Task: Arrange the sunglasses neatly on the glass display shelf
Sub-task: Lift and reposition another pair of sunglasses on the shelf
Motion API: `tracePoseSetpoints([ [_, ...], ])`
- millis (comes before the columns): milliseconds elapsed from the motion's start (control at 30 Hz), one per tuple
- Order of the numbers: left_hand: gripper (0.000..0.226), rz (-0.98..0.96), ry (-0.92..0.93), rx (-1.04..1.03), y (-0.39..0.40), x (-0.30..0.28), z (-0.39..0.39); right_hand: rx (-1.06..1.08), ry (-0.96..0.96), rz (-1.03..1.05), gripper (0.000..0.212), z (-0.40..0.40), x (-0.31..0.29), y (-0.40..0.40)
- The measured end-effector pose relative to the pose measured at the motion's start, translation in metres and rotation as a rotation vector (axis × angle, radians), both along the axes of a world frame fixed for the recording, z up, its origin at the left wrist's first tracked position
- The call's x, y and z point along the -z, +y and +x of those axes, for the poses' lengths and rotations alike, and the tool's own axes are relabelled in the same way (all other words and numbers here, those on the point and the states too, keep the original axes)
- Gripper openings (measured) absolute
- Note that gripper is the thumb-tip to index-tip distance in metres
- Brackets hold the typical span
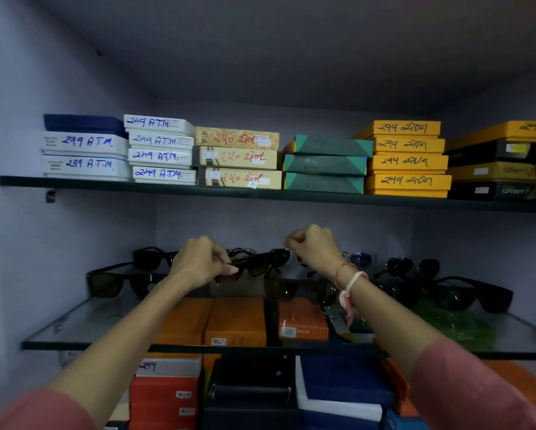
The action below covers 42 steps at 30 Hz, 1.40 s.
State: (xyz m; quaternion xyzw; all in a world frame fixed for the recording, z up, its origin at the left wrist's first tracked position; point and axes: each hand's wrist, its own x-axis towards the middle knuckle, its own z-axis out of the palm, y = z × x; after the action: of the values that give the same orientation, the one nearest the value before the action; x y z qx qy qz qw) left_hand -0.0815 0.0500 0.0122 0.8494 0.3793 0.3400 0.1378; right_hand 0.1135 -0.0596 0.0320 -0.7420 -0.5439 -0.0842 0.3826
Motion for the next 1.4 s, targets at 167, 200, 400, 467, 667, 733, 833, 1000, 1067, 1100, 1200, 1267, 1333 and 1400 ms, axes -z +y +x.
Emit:
tracePoseSetpoints([
  [167,0.019,0.187,-0.056,0.085,0.0,-0.002,-0.035,-0.102,0.073,-0.107,0.037,-0.031,-0.002,0.019],
  [200,0.019,0.214,-0.068,0.098,0.001,-0.003,-0.04,-0.123,0.103,-0.123,0.035,-0.034,-0.002,0.02],
  [400,0.021,0.223,-0.097,0.201,0.007,-0.001,-0.065,-0.242,0.114,-0.212,0.028,-0.052,-0.01,0.015],
  [467,0.022,0.218,-0.097,0.22,0.01,-0.001,-0.068,-0.259,0.073,-0.238,0.03,-0.055,-0.011,0.012],
  [667,0.051,-0.018,-0.244,0.216,0.014,-0.004,-0.072,-0.234,-0.096,-0.126,0.023,-0.063,-0.013,0.013],
  [733,0.044,-0.09,-0.104,0.143,0.019,-0.009,-0.07,-0.232,-0.123,-0.096,0.024,-0.065,-0.013,0.016],
  [833,0.027,-0.156,0.025,0.09,0.025,-0.014,-0.062,-0.158,-0.186,-0.038,0.024,-0.065,-0.013,0.022],
  [1000,0.031,-0.058,-0.038,-0.129,0.033,-0.024,-0.051,0.026,-0.155,0.068,0.019,-0.06,-0.011,0.036],
  [1067,0.036,-0.068,0.023,-0.184,0.034,-0.025,-0.044,0.048,-0.13,0.022,0.025,-0.059,-0.008,0.041],
  [1100,0.032,-0.074,0.062,-0.201,0.035,-0.025,-0.04,0.057,-0.118,-0.003,0.025,-0.058,-0.005,0.044],
  [1200,0.026,-0.023,0.187,-0.305,0.036,-0.02,-0.03,0.103,-0.118,-0.065,0.02,-0.056,0.006,0.054],
  [1267,0.034,0.018,0.251,-0.374,0.036,-0.014,-0.026,0.132,-0.116,-0.105,0.02,-0.057,0.013,0.059],
  [1333,0.04,0.028,0.285,-0.408,0.039,-0.01,-0.023,0.145,-0.104,-0.141,0.021,-0.058,0.018,0.063],
  [1400,0.039,0.021,0.307,-0.422,0.04,-0.005,-0.021,0.148,-0.108,-0.172,0.023,-0.058,0.023,0.067],
])
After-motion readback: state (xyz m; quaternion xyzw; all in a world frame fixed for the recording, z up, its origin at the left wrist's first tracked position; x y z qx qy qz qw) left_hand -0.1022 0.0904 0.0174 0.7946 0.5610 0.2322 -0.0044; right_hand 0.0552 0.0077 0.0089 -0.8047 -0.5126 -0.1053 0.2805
